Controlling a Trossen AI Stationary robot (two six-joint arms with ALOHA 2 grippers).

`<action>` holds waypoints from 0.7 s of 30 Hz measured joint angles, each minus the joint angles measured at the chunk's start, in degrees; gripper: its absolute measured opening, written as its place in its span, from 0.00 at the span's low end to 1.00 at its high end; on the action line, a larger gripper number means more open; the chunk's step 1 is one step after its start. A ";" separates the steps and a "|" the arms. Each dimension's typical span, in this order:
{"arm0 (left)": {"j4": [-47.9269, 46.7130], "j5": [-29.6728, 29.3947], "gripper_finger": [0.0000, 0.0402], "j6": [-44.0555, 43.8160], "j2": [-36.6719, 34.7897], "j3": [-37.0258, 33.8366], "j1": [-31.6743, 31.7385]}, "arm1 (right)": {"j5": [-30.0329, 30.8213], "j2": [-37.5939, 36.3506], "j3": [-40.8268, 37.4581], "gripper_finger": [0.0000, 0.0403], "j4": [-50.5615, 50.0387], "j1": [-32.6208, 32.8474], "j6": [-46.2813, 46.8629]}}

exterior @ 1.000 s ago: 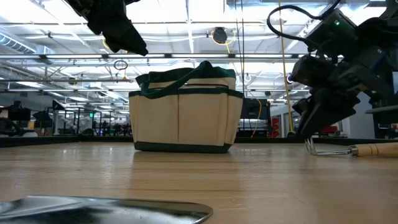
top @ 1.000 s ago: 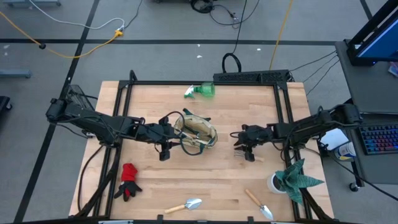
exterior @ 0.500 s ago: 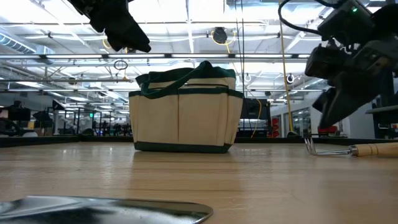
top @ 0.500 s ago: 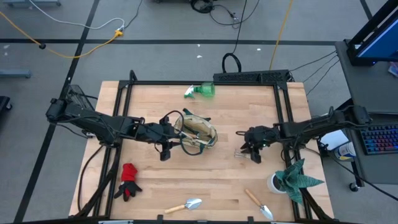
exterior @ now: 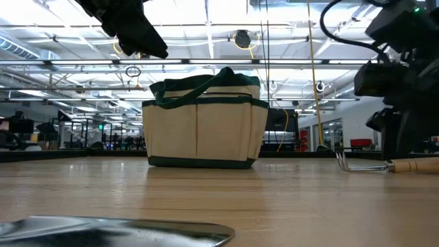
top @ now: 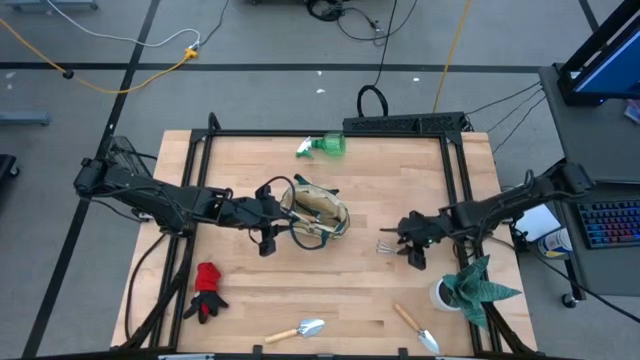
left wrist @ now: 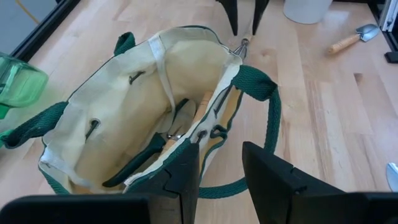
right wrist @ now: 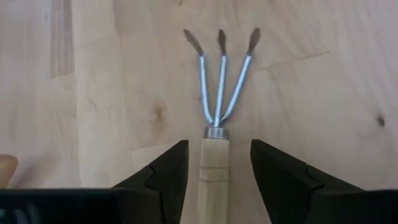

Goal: Pick & Place Garden tools in Gardening bag
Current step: Put the brown hand rake into the brown gardening bag

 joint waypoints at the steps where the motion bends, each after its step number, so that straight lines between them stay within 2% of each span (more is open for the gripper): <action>1: 0.00 0.00 0.32 0.01 0.00 0.00 0.00 | 0.88 0.03 -0.02 0.41 -0.02 1.00 -0.04; 8: 0.00 -0.02 0.32 1.66 -0.01 0.00 0.00 | 7.42 1.94 -0.02 0.39 -5.06 6.46 1.77; 14: 0.05 -0.02 0.32 1.64 0.00 0.00 0.00 | 9.12 3.18 -1.14 0.37 -4.01 8.20 3.50; 17: 0.18 -0.02 0.32 1.61 -0.01 0.00 0.00 | 10.97 3.19 -1.84 0.32 -4.03 8.74 1.80; 21: 0.20 -0.02 0.32 1.51 0.00 0.00 0.00 | 12.21 3.23 -3.18 0.20 -4.07 8.63 0.47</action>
